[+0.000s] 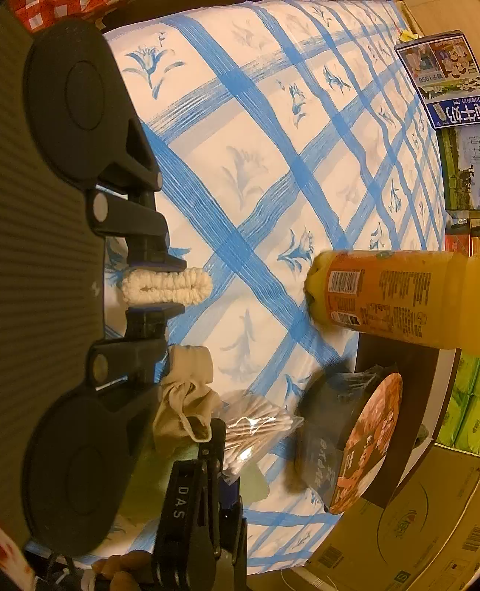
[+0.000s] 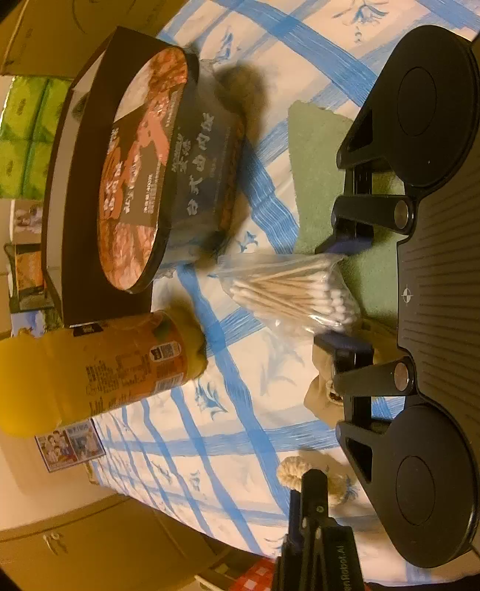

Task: Organize soft objects
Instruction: 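Grasp the cotton swab bag with the right gripper while the left holds the hair tie, then carry the hair tie and swab bag over the white box with both grippers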

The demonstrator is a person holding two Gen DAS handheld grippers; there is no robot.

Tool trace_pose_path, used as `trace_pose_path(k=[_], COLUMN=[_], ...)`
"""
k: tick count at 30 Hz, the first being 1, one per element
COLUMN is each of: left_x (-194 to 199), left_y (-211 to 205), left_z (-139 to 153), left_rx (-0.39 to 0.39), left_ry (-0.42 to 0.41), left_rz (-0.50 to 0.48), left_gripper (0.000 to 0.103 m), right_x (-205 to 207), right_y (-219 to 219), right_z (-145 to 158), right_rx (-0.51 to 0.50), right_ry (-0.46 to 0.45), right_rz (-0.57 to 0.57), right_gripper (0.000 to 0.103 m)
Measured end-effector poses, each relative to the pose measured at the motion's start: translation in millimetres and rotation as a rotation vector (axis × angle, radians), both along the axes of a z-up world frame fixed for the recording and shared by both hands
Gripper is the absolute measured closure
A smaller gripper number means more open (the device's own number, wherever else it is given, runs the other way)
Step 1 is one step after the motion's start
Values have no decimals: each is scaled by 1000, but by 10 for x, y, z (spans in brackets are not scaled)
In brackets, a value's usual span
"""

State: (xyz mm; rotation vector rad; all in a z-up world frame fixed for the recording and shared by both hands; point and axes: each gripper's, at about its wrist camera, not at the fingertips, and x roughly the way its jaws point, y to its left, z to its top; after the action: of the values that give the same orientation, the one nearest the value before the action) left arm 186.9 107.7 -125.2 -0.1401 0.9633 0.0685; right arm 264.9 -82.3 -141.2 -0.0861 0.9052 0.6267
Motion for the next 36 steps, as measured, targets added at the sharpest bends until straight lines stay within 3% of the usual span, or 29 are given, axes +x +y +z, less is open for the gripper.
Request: trace_pose_path(k=[10, 30, 36], left_x=[-3, 37, 95], left_y=[-29, -207, -305], left_z=[37, 293, 432], left_rx=[8, 26, 29], left_ry=[0, -40, -69], left_rz=[-8, -66, -95], left_gripper=[88, 88, 88], right_x=[-70, -258, -228], right_y=[-58, -570, -821], right_z=[121, 428, 521], right_rx=[30, 115, 130], right_ry=[-22, 14, 16], right_rz=[27, -4, -61], right_gripper=[80, 80, 80])
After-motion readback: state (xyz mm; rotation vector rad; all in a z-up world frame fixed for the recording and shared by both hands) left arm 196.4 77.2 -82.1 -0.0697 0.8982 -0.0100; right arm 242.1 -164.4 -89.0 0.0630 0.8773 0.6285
